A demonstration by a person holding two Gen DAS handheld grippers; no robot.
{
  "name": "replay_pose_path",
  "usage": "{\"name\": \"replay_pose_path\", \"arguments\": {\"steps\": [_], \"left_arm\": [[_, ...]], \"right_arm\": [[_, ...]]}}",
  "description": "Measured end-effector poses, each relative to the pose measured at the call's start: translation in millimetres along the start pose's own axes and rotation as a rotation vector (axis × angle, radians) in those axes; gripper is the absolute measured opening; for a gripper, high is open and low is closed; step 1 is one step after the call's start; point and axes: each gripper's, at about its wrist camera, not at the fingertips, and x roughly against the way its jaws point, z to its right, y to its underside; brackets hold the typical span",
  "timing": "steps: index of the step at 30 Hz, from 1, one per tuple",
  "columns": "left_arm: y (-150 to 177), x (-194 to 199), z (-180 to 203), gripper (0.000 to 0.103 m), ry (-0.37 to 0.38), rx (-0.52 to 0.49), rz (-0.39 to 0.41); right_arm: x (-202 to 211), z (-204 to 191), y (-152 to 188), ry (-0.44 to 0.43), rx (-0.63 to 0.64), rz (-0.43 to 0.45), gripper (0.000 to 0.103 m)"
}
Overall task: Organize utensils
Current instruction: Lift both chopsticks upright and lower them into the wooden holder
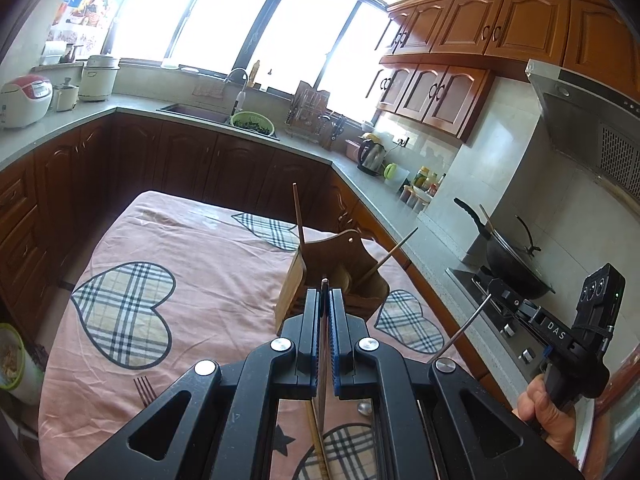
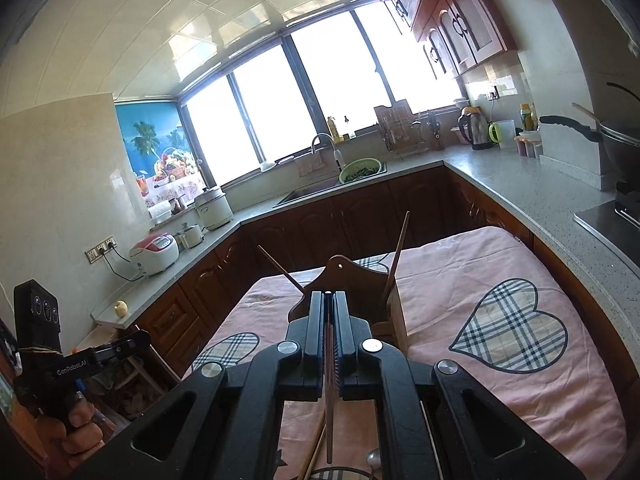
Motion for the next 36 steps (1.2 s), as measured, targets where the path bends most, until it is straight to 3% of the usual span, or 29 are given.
{"name": "replay_pose_path", "arguments": {"steps": [14, 25, 30, 36], "left_arm": [[-46.5, -35.7, 0.2, 0.003, 0.025, -0.013, 0.114], [-76.3, -91.6, 2.7, 0.003, 0.009, -0.018, 0.201], [-70.4, -128.8, -4.0, 0.003, -0.018, -0.027, 0.22], [-48.9, -177.0, -12.4, 0.003, -0.043, -0.001, 0.209]], "right_arm": [[-17.8, 9.7, -49.1, 0.024, -0.005, 0.113, 0.004], [-46.3, 23.4, -90.7, 0.063, -0.015, 0.212, 0.004], [-66.1, 29.6, -91.7, 0.08, -0.014, 0.229, 0.004], [-89.6, 37.0, -70.4, 0.115, -0.015, 0.232, 0.004]]}}
